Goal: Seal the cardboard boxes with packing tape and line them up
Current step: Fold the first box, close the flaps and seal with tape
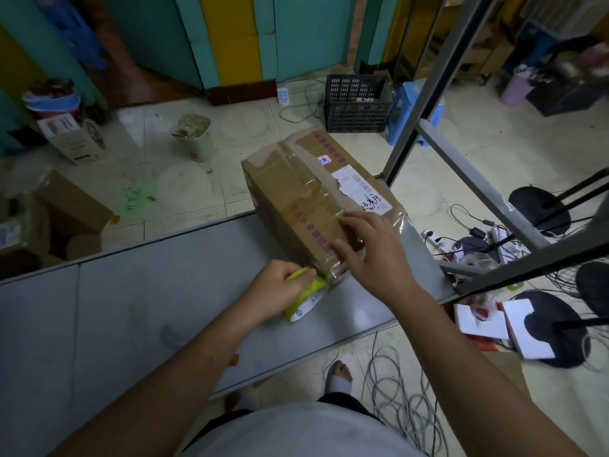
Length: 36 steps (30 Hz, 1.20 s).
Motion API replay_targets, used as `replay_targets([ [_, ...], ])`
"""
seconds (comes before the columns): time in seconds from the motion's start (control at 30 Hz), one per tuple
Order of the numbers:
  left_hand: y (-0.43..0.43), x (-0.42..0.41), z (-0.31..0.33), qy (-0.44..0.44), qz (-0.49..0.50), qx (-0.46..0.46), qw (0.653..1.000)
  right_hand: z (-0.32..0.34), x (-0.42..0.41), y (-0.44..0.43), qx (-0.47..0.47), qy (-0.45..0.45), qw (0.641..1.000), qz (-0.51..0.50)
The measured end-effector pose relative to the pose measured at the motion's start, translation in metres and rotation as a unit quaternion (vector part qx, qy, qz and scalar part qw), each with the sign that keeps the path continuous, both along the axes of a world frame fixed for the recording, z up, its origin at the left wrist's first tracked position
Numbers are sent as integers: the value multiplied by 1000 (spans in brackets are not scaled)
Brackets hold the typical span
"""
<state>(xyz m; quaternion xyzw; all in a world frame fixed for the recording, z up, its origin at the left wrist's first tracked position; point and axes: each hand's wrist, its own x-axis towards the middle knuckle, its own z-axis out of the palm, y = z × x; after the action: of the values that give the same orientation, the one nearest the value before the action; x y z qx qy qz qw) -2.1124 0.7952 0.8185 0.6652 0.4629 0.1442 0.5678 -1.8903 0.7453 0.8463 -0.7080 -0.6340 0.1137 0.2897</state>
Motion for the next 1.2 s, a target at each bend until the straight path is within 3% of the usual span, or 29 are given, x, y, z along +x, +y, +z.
replay_targets([
  [0.27, -5, 6, -12, 47, 42, -45, 997, -4, 10, -1, 1, -32, 999, -21],
  [0.43, -11, 0, -8, 40, 79, 17, 996, -5, 13, 1, 5, -6, 1000, -23],
  [0.53, -7, -4, -4, -6, 11, 68, 998, -5, 17, 2, 10, 29, 999, -20],
  [0.67, 14, -9, 1, 31, -94, 108, 989, -8, 17, -6, 10, 122, 992, -6],
  [0.73, 22, -8, 0, 30, -121, 110, 986, -11, 10, -14, 49, 142, 989, 6],
  [0.9, 29, -4, -2, 4, -138, 80, 987, -11, -26, -29, 195, 58, 979, -8],
  [0.97, 33, -6, 1, 8, -146, 77, 986, -11, -48, -37, 224, 73, 971, 39],
  [1.07, 41, -11, 9, 13, -168, 80, 983, -22, -88, -52, 90, 136, 973, 166],
  [1.2, 48, -14, 19, 48, -177, 104, 977, -75, -159, -49, -182, 78, 936, 292],
])
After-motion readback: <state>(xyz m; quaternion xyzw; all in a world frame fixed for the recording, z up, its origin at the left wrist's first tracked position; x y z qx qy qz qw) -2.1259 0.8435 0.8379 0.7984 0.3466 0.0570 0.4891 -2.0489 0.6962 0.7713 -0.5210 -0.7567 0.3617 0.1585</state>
